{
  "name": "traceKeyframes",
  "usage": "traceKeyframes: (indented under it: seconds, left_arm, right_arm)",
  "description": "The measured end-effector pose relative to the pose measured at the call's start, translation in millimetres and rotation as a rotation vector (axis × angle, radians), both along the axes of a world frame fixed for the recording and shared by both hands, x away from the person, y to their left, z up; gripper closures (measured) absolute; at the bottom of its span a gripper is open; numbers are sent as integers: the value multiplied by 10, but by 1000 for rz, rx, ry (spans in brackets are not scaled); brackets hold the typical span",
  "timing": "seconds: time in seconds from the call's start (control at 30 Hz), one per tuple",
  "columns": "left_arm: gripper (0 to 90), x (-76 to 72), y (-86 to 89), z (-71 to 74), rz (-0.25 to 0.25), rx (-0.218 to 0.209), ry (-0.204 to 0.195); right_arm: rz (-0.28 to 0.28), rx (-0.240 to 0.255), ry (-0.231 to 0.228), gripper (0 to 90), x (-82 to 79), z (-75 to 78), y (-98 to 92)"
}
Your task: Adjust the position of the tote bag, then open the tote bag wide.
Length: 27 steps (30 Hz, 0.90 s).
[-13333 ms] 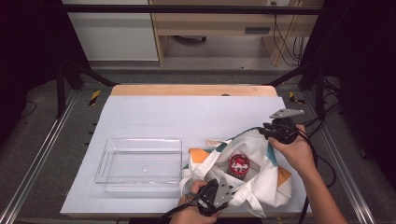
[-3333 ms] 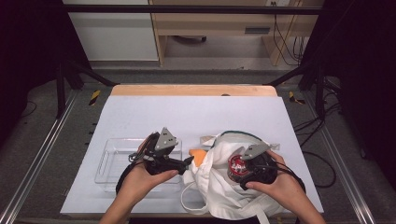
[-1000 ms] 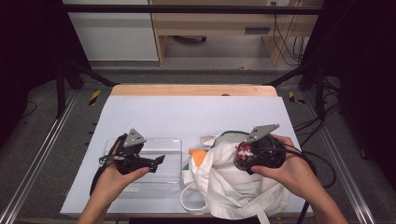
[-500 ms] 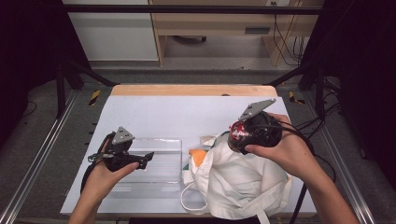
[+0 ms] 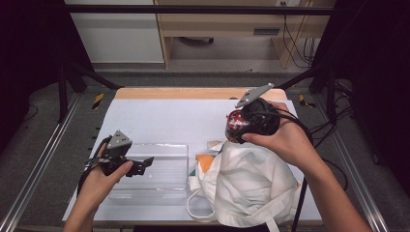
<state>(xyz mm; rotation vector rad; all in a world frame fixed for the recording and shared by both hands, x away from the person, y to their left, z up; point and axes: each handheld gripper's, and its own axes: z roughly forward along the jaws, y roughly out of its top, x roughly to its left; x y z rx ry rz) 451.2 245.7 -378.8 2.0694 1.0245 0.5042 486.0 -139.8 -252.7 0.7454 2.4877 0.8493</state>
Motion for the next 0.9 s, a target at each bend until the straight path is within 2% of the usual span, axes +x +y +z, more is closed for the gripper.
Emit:
traceKeyframes:
  seconds: [0.2,0.33,0.57,0.83,0.9]
  left_arm:
    - [33,11,58,1,-2,3,6]
    - [33,15,107,7,10,15,2]
    - [33,11,159,23,25,5,-5]
    - [33,3,252,40,33,-1,-7]
    - [33,5,279,39,41,11,-6]
  right_arm:
    - [19,18,-12,240,86,54,77]
    - [43,25,1,240,144,-2,173]
    - [79,8,21,240,232,-92,375]
    - [113,-2,28,240,222,-134,590]
    - [126,-4,32,240,215,-139,635]
